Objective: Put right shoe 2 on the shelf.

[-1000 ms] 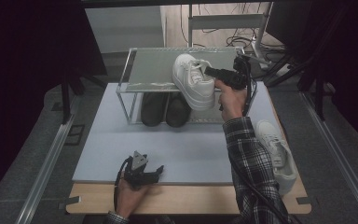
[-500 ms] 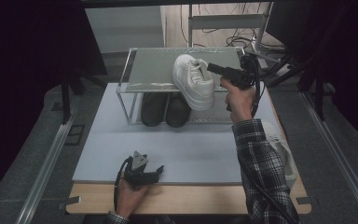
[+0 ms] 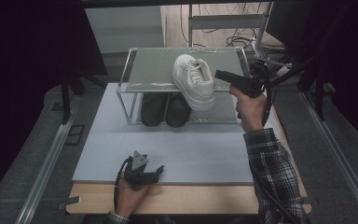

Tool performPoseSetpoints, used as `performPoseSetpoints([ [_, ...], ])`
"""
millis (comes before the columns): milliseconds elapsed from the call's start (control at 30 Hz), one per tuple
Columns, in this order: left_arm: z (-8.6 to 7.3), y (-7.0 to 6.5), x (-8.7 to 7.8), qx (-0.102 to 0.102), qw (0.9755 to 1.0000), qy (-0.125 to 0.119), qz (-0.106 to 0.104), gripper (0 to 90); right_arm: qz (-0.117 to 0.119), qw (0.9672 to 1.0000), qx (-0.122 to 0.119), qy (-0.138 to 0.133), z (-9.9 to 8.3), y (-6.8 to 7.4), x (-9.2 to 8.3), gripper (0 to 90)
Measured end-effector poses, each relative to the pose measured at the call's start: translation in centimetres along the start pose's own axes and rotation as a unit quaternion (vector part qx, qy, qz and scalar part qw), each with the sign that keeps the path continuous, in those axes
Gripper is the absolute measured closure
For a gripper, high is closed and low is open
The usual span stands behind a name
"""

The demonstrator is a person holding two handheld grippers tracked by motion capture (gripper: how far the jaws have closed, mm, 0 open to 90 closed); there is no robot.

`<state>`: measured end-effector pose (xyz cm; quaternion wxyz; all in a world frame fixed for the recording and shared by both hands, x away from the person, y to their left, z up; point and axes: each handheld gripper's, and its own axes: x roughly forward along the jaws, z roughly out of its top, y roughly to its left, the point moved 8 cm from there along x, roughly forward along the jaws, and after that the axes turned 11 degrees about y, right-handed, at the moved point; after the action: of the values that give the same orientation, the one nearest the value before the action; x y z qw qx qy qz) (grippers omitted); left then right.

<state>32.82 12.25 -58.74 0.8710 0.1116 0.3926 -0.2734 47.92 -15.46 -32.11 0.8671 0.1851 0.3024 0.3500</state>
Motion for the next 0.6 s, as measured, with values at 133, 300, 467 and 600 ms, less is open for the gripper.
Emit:
performPoseSetpoints([
  [133,0.0,0.0,0.0,0.000,1.0000,0.000,0.000,17.7,-0.007,0.9999,-0.013,0.004,-0.6,0.0,-0.5,57.1],
  [300,0.0,0.0,0.0,0.000,1.0000,0.000,0.000,17.7,-0.006,0.9998,-0.020,0.008,-1.3,0.0,-1.0,57.8],
  [467,0.0,0.0,0.0,0.000,1.0000,0.000,0.000,17.7,-0.003,0.9995,-0.027,0.014,-2.3,0.2,-1.4,60.9],
  [600,0.0,0.0,0.0,0.000,1.0000,0.000,0.000,17.7,0.006,0.9990,-0.039,0.018,-3.6,0.5,-1.7,65.7],
])
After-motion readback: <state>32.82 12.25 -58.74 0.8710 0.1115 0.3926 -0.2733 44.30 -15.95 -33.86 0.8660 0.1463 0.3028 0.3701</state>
